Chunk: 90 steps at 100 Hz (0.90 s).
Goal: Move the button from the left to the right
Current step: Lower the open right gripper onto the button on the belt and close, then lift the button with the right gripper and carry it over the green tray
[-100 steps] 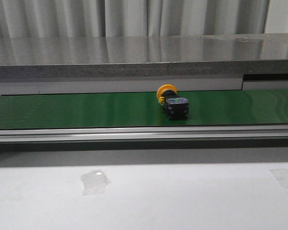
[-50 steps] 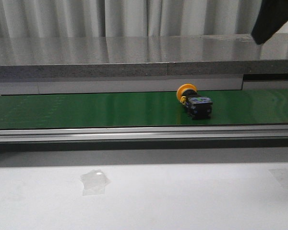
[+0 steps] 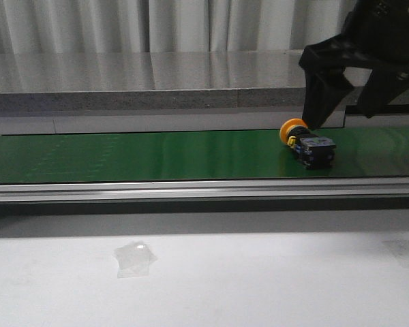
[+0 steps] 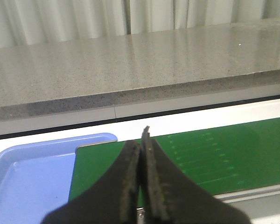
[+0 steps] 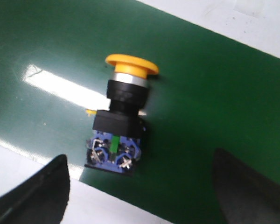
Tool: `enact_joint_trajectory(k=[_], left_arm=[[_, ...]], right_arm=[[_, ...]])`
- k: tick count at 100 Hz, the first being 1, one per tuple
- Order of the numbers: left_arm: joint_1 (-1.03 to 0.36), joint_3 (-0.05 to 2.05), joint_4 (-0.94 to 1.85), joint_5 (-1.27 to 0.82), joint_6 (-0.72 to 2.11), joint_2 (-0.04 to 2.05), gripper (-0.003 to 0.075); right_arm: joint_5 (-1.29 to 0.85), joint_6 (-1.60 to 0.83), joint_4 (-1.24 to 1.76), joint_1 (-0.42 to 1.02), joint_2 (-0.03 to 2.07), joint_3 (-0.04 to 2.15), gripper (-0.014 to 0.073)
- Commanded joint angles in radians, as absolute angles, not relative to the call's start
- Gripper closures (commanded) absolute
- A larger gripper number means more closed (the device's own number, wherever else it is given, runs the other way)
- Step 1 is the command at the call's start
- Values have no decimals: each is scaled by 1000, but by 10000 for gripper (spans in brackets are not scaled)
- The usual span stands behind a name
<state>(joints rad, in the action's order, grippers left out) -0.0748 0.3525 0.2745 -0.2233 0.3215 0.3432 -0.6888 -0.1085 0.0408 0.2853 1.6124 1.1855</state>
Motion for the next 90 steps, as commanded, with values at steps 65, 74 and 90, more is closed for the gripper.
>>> enact_joint_trajectory(k=[65,74,90], left_arm=[[-84,382,289,-146,310,350,740],[-84,382,289,-146,310,350,740],[-84,382,289,-146,310,350,740]], right_arm=[[-736,-122,15,281,1716,1278,414],[-783,-122,6,281,1702,1307,419],[-865,-122,-85,270,1670,1390,419]])
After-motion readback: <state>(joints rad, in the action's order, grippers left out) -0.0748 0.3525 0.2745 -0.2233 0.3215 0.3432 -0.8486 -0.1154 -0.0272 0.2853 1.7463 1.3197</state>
